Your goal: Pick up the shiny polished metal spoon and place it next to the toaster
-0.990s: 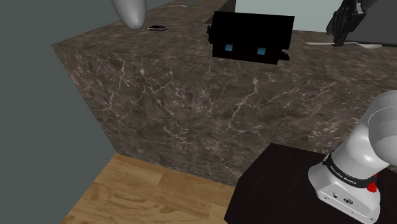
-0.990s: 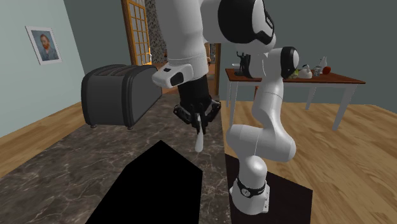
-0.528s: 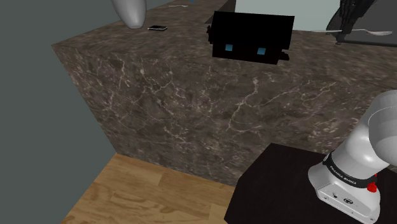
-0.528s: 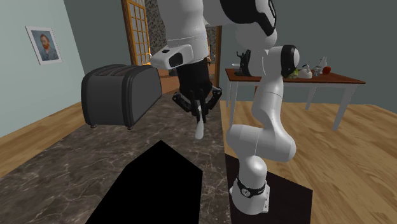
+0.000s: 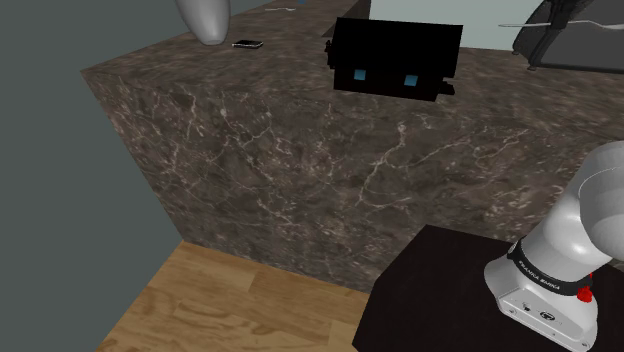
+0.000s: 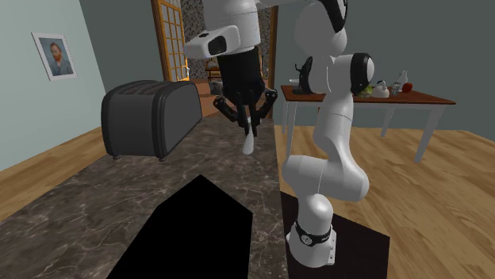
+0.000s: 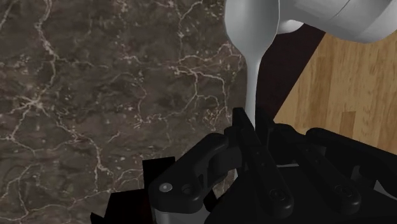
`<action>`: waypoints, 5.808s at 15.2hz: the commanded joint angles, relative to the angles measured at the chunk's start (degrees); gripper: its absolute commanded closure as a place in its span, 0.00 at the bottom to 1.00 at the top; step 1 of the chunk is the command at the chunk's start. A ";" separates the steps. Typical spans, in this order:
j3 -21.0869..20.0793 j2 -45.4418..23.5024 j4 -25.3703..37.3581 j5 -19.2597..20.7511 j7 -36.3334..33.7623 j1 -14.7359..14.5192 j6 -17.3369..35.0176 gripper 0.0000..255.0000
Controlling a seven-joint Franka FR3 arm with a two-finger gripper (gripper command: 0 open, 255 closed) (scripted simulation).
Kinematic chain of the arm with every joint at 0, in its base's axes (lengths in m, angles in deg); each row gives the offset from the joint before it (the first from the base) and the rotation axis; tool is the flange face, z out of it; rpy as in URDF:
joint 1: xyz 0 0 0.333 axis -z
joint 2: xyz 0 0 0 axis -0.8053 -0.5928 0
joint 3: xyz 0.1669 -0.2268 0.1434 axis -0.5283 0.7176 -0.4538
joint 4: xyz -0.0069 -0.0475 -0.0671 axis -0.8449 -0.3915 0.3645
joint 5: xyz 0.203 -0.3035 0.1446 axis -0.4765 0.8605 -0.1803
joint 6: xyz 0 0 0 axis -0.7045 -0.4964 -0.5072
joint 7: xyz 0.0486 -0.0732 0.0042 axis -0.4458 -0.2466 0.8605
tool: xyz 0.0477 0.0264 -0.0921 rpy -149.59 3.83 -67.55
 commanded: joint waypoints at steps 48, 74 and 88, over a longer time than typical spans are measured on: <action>21.32 -6.41 39.35 26.59 39.76 -3.96 -22.95 1.00; 18.32 13.48 3.87 26.36 27.16 2.52 -8.34 1.00; 20.84 20.72 -9.99 28.79 24.00 4.80 -1.52 1.00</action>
